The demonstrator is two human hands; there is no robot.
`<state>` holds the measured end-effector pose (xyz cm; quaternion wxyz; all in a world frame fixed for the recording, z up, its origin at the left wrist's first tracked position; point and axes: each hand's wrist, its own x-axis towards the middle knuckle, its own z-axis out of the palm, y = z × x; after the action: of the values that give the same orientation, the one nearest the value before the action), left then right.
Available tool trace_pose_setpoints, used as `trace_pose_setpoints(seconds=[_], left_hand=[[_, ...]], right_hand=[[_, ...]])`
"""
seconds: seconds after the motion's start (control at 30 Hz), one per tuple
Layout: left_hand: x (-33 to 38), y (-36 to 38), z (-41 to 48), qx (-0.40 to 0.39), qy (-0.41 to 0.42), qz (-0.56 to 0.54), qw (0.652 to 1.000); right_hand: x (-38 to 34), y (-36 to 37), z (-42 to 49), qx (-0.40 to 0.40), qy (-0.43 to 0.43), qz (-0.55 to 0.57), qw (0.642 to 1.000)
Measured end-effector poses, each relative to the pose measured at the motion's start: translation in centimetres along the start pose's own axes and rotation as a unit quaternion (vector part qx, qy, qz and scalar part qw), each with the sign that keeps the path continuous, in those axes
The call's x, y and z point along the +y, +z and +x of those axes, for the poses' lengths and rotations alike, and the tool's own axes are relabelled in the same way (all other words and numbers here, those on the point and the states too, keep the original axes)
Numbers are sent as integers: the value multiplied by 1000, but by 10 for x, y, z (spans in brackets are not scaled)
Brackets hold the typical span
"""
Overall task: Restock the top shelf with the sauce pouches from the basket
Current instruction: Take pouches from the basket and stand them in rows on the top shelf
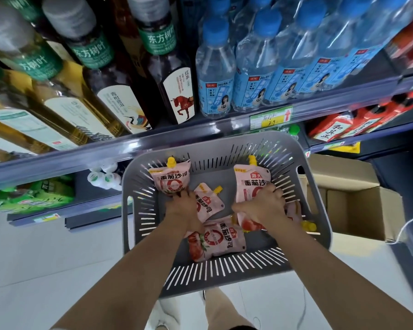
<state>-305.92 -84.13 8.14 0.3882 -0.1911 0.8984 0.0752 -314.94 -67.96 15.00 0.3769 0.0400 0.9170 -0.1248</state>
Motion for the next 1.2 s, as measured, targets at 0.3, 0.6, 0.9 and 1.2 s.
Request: trace_pose_setpoints(seconds=[0.3, 0.6, 0.9, 1.2], left_hand=[[-5, -24, -53, 54, 57, -203, 976], [-75, -87, -187, 277, 112, -290, 909], [-161, -150, -327, 532, 119, -363, 755], [-206, -246, -372, 676, 60, -368, 635]], right_hand=[[2, -15, -57, 114, 12, 36, 993], [-44, -38, -189, 282, -60, 122, 950], [-125, -64, -320, 384, -222, 186, 877], [-207, -120, -368, 405, -365, 199, 814]])
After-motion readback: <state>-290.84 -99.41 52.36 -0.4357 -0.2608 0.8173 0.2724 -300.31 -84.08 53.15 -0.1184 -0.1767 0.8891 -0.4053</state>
